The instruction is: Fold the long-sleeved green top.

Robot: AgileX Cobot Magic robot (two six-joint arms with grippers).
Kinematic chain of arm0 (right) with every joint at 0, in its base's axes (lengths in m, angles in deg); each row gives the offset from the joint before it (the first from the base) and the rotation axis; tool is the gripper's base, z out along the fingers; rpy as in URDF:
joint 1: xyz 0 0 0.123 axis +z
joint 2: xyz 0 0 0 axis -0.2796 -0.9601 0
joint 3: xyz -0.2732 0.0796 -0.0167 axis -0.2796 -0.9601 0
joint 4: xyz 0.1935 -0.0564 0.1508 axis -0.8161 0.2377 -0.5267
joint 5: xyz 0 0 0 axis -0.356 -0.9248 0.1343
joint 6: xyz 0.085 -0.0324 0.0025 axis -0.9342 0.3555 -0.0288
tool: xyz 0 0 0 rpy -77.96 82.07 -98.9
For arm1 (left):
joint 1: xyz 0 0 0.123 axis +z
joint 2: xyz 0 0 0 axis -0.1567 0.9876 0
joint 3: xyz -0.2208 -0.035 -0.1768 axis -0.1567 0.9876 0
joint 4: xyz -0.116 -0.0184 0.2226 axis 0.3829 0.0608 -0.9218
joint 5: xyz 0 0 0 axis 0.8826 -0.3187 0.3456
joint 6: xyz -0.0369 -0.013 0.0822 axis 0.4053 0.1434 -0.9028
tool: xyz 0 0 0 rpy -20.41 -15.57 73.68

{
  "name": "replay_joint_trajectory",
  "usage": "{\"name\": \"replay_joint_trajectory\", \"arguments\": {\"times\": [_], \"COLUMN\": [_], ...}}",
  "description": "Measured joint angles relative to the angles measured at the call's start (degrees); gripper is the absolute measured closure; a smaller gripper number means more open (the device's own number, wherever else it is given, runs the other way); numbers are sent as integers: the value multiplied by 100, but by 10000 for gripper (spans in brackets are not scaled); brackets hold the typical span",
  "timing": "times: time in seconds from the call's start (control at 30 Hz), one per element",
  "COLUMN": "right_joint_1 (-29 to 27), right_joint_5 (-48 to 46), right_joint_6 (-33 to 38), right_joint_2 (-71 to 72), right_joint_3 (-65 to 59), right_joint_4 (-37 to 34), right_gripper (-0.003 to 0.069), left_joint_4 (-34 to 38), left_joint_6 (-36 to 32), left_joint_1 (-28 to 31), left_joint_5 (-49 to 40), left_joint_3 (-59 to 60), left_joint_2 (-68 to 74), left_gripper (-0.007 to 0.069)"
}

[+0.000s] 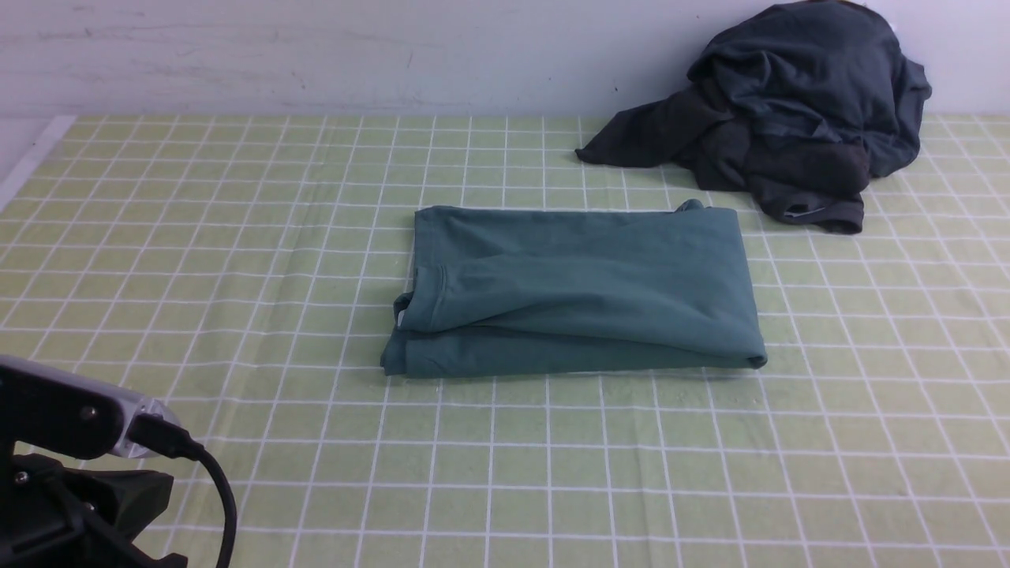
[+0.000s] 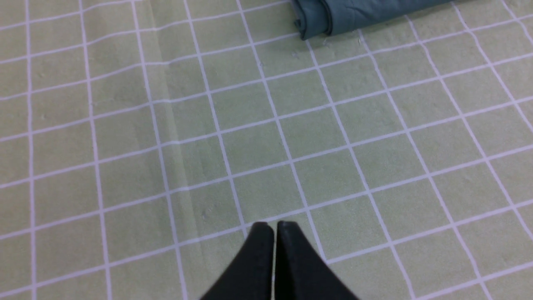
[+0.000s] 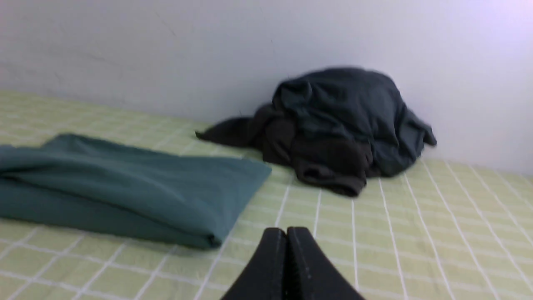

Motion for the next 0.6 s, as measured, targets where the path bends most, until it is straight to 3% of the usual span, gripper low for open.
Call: {"name": "replay_joint_trajectory", "arguments": {"times": [0.13,0.6], "right_joint_1": [-220,-226], "right_joint_5": [-832,-895], "right_joint_6": [-532,-865], "right_joint_2": [0,0], "right_joint_3": [0,5], "right_joint_4": [332,449], "right_gripper": [670,670], "left_joint_4": [0,0], "left_joint_6": [0,0], "left_joint_1": [0,0], "left_joint_5": [0,0], "left_joint_3": [0,0], "left_joint_2": [0,0], "left_gripper": [627,627]}}
